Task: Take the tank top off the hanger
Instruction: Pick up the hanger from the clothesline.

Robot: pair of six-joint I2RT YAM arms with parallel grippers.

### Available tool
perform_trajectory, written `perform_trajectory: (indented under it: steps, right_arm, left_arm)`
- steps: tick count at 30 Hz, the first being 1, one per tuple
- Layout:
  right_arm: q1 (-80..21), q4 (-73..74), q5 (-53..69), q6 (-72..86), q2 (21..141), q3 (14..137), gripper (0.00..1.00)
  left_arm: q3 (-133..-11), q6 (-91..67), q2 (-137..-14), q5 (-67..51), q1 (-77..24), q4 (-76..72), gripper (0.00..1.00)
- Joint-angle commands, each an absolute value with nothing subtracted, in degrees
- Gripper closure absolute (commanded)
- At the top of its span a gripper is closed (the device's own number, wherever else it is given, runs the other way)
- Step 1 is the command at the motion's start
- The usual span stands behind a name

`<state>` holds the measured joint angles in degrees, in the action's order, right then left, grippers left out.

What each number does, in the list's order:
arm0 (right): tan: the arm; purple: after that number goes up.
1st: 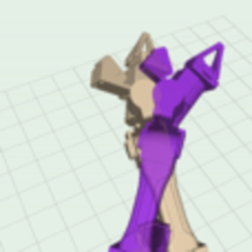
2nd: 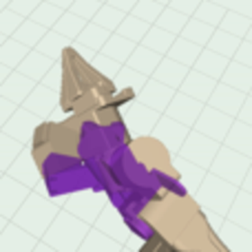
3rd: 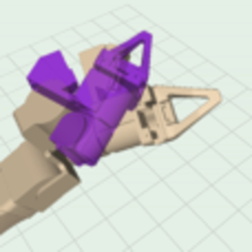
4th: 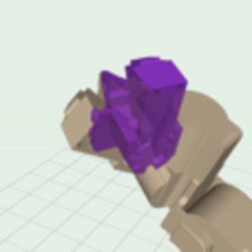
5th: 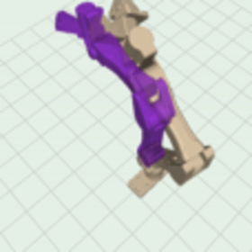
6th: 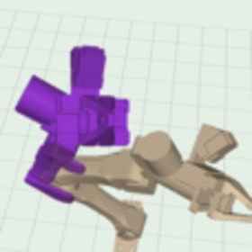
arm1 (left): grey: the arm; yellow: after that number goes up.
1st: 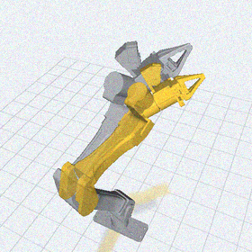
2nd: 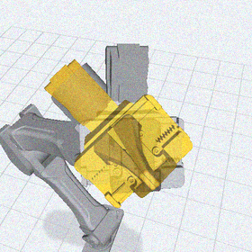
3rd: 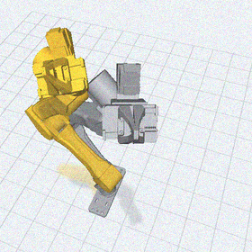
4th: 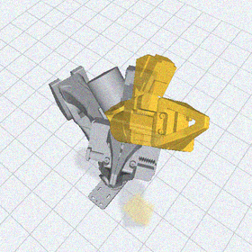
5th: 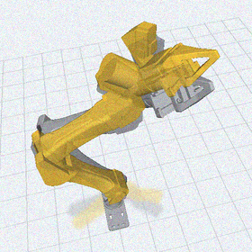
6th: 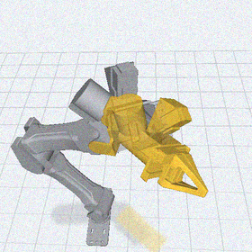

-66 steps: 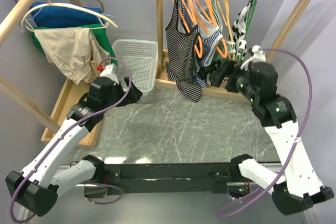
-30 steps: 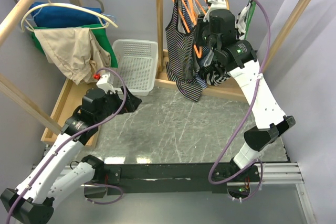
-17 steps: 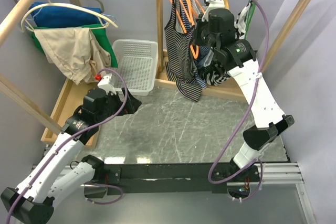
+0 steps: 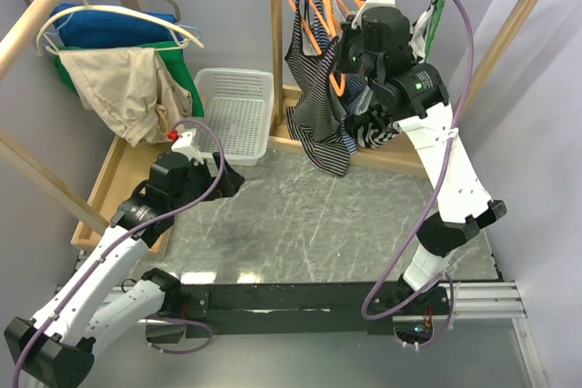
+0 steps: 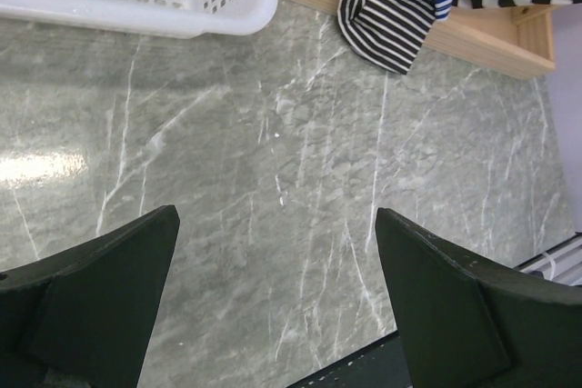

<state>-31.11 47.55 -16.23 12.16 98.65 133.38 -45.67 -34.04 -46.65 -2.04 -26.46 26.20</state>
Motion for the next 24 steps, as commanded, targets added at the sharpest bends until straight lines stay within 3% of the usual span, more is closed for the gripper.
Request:
perform_trajectory:
  steps: [1,16,24]
  right_arm:
    - [-31.2,40.2,-19.5,13.5,94.7,131.0,1.0]
    - [-33.7,27.0,-24.5,9.9,89.6,123.1,1.0]
    - [-35.5,16.8,-28.8,6.2,84.6,112.8,1.0]
  left_arm:
    - [-45.2,-35.0,-46.5,-1.0,-26.6,25.8,0.04]
    - [-45.5,-35.4,-46.2,-0.3,-26.6,25.3,0.04]
    - [-45.6,-35.7,-46.0,-0.1,-26.6,25.1,0.04]
